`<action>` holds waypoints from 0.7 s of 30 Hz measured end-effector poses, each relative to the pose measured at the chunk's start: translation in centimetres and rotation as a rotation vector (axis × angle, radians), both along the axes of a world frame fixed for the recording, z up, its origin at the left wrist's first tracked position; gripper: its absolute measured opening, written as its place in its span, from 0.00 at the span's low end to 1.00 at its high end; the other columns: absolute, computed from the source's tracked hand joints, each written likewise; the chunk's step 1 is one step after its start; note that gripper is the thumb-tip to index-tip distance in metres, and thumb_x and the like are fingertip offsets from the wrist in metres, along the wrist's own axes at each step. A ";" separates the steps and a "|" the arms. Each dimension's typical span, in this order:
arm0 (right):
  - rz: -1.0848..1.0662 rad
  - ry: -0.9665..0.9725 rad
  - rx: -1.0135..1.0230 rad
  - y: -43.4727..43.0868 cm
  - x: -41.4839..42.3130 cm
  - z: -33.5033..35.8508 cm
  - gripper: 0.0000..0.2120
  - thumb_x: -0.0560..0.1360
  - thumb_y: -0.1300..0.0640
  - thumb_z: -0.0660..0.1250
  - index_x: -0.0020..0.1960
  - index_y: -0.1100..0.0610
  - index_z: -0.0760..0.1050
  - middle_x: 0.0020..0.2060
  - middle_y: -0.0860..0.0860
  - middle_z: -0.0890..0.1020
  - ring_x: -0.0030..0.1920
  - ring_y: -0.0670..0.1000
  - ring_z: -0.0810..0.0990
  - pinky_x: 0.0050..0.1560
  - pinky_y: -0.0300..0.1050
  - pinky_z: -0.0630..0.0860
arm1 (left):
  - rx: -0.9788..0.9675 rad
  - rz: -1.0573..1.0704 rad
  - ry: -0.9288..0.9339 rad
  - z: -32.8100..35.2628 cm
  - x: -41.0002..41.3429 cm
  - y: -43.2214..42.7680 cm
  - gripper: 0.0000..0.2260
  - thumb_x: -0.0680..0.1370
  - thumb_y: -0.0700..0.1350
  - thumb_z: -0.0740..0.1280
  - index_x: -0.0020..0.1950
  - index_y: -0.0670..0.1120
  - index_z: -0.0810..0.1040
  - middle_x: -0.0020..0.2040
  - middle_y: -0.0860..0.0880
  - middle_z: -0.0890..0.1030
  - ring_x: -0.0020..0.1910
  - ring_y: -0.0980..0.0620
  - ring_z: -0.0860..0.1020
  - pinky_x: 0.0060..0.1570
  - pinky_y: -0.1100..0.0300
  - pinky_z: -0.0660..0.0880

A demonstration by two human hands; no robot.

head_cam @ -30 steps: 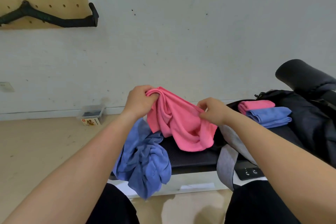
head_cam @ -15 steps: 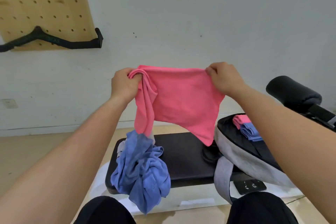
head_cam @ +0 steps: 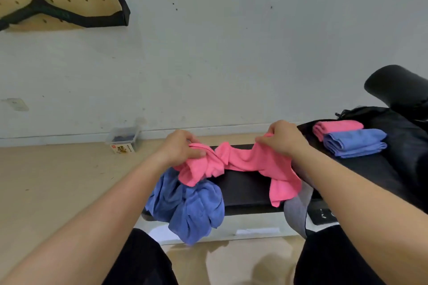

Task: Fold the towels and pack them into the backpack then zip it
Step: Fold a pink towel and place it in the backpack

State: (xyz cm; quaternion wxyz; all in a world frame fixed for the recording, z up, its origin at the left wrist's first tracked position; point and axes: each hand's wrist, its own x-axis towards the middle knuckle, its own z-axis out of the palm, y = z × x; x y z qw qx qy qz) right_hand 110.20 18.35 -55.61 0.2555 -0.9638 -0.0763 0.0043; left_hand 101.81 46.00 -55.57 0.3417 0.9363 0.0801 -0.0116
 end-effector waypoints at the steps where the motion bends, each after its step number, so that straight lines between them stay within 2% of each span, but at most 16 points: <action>1: 0.024 0.022 0.027 0.3 -0.3 -0.9 0.18 0.69 0.43 0.73 0.32 0.54 0.71 0.30 0.49 0.75 0.35 0.53 0.75 0.32 0.44 0.66 | -0.021 -0.017 -0.001 -0.2 -0.4 -0.5 0.08 0.71 0.48 0.78 0.46 0.49 0.82 0.42 0.53 0.83 0.43 0.55 0.81 0.37 0.63 0.73; 3: 0.127 0.057 0.125 1.2 -1.0 -2.0 0.13 0.71 0.49 0.73 0.35 0.57 0.77 0.31 0.49 0.78 0.35 0.50 0.75 0.34 0.44 0.69 | -0.095 -0.040 -0.033 -0.7 -0.8 -1.4 0.06 0.73 0.47 0.76 0.45 0.48 0.81 0.40 0.53 0.82 0.41 0.55 0.80 0.37 0.65 0.72; 6: 0.243 0.068 0.274 2.4 -2.1 -3.0 0.05 0.75 0.59 0.69 0.42 0.58 0.82 0.36 0.49 0.81 0.38 0.46 0.75 0.36 0.34 0.69 | -0.182 -0.091 -0.096 -1.2 -0.9 -2.8 0.05 0.77 0.44 0.72 0.49 0.43 0.84 0.44 0.49 0.85 0.43 0.56 0.80 0.42 0.67 0.74; 8: 0.245 0.087 0.343 2.8 -2.6 -3.7 0.06 0.75 0.62 0.66 0.45 0.58 0.82 0.38 0.50 0.81 0.39 0.46 0.75 0.39 0.37 0.70 | -0.210 -0.100 -0.129 -1.9 -0.8 -3.7 0.05 0.78 0.42 0.70 0.49 0.43 0.85 0.44 0.50 0.85 0.43 0.59 0.79 0.43 0.70 0.73; 10: 0.250 0.132 0.392 2.9 -3.1 -4.6 0.09 0.73 0.64 0.64 0.46 0.56 0.82 0.37 0.49 0.81 0.39 0.46 0.74 0.39 0.40 0.70 | -0.209 -0.068 -0.156 -2.9 -0.7 -4.6 0.08 0.78 0.44 0.69 0.44 0.40 0.84 0.39 0.47 0.83 0.39 0.56 0.76 0.43 0.58 0.74; 12: 0.262 0.164 0.450 2.9 -3.9 -5.6 0.12 0.72 0.63 0.63 0.49 0.53 0.82 0.38 0.45 0.81 0.37 0.41 0.74 0.40 0.39 0.70 | -0.181 -0.055 -0.160 -4.0 -0.6 -5.5 0.14 0.76 0.48 0.68 0.41 0.38 0.83 0.35 0.44 0.80 0.36 0.54 0.73 0.42 0.50 0.73; 14: 0.252 0.151 0.484 2.8 -4.6 -6.6 0.14 0.72 0.64 0.64 0.53 0.53 0.82 0.39 0.41 0.80 0.36 0.35 0.74 0.40 0.32 0.68 | -0.191 -0.057 -0.141 -4.9 -0.7 -6.4 0.07 0.76 0.47 0.70 0.42 0.45 0.85 0.37 0.48 0.84 0.37 0.57 0.76 0.44 0.54 0.74; 15: 0.236 0.141 0.485 2.7 -4.7 -7.2 0.13 0.72 0.65 0.66 0.53 0.54 0.82 0.39 0.39 0.79 0.35 0.33 0.74 0.39 0.28 0.67 | -0.223 -0.045 -0.130 -5.3 -0.8 -6.8 0.03 0.75 0.45 0.72 0.42 0.49 0.85 0.39 0.50 0.84 0.37 0.58 0.77 0.45 0.58 0.74; 16: 0.212 0.134 0.473 2.6 -4.6 -7.6 0.11 0.72 0.64 0.67 0.52 0.54 0.82 0.37 0.39 0.78 0.34 0.33 0.74 0.38 0.27 0.67 | -0.262 -0.023 -0.118 -5.8 -0.9 -7.2 0.02 0.74 0.45 0.75 0.42 0.52 0.83 0.38 0.51 0.84 0.36 0.59 0.78 0.43 0.62 0.74; 19: 0.125 0.138 0.444 2.4 -4.2 -8.0 0.06 0.69 0.59 0.73 0.45 0.52 0.82 0.31 0.43 0.78 0.32 0.40 0.75 0.37 0.37 0.69 | -0.298 -0.002 -0.144 -6.9 -1.0 -8.2 0.08 0.73 0.44 0.75 0.44 0.51 0.77 0.29 0.52 0.80 0.30 0.61 0.75 0.34 0.69 0.70; 21: 0.119 0.169 0.518 2.5 -4.0 -7.8 0.07 0.67 0.59 0.76 0.44 0.52 0.82 0.31 0.45 0.81 0.34 0.44 0.79 0.38 0.42 0.74 | -0.280 -0.033 -0.177 -6.9 -0.9 -8.6 0.07 0.75 0.41 0.71 0.44 0.50 0.74 0.26 0.53 0.77 0.28 0.59 0.72 0.33 0.66 0.69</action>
